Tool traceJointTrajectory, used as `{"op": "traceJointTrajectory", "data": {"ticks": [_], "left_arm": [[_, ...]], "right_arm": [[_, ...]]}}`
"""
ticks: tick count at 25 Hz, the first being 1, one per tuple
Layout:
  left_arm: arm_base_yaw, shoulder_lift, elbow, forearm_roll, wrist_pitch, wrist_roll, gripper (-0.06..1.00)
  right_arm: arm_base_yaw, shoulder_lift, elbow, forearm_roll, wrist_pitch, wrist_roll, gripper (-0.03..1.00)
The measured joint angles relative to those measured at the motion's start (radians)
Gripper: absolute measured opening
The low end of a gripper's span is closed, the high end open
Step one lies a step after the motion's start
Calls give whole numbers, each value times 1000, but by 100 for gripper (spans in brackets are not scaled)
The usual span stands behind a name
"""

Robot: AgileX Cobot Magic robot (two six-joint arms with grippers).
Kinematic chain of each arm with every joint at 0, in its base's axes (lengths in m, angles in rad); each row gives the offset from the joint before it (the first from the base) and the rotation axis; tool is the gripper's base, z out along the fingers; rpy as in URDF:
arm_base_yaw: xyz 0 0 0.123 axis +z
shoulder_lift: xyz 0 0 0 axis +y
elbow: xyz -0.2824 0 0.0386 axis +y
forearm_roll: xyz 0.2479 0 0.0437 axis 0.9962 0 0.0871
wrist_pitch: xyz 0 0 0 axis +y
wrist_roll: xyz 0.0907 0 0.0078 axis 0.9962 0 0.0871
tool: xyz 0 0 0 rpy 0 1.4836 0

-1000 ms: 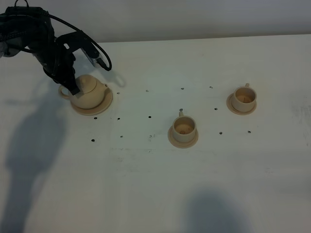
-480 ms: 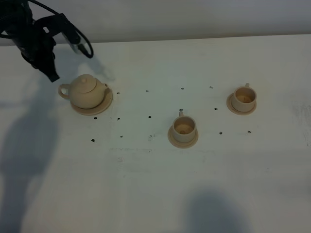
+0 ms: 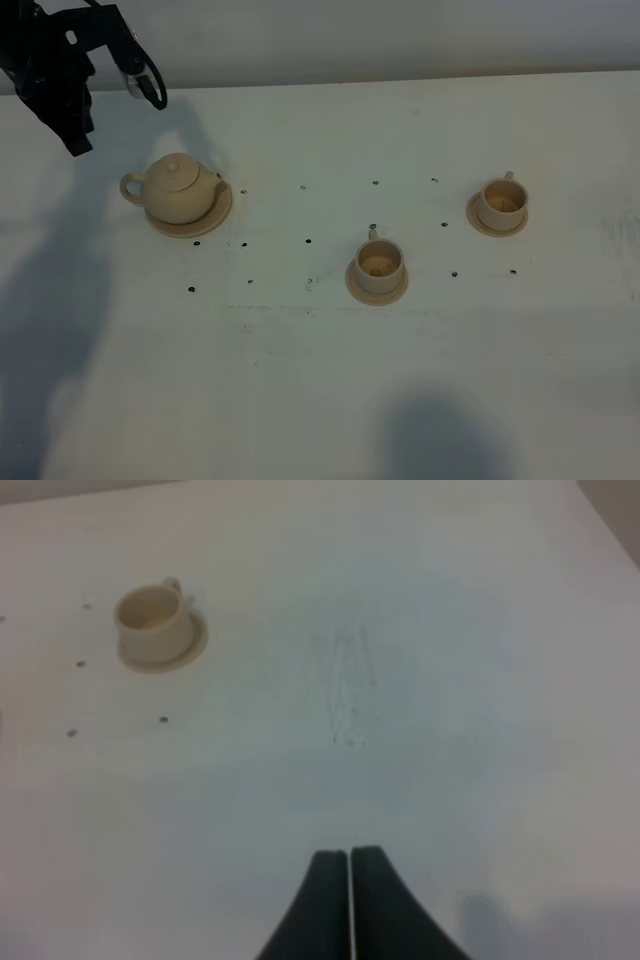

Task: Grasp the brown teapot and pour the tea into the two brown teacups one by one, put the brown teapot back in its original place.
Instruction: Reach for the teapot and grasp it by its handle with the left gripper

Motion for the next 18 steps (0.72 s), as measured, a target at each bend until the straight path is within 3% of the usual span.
{"op": "traceJointTrajectory", "data": {"ticks": [10,18], "left_arm": [[-61,68,0,-18,-46,30,32],[-99,84,0,62,-3,23,29]], "right_arm": [[0,0,0,0,0,0,-2],[0,0,0,0,0,0,-2]]}}
